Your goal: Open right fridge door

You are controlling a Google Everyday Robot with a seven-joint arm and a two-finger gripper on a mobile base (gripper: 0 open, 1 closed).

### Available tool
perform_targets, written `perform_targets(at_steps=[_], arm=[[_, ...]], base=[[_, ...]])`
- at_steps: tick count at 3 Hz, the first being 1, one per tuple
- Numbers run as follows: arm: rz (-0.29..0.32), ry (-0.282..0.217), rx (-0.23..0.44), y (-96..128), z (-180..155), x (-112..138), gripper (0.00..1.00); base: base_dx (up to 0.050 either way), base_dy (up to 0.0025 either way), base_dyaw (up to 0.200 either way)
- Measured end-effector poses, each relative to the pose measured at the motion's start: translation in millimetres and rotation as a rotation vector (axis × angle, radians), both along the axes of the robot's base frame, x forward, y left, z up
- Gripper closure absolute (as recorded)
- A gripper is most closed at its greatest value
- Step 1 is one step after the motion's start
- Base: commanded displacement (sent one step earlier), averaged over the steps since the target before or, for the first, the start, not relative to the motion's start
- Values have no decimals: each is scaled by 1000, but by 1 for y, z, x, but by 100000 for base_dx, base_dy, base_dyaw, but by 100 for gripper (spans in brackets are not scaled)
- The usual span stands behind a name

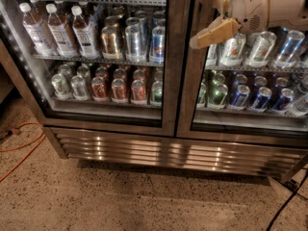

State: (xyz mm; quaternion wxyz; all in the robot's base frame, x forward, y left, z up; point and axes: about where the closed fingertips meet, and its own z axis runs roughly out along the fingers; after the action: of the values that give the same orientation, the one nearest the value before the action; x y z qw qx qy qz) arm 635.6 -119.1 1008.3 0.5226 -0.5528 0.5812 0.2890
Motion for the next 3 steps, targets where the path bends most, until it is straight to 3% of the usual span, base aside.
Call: perform_targets(at_steps=[1,3], arm=[[0,0,0,0,0,0,4],[0,0,0,0,0,0,45]], base=[[0,0,0],[0,0,0]])
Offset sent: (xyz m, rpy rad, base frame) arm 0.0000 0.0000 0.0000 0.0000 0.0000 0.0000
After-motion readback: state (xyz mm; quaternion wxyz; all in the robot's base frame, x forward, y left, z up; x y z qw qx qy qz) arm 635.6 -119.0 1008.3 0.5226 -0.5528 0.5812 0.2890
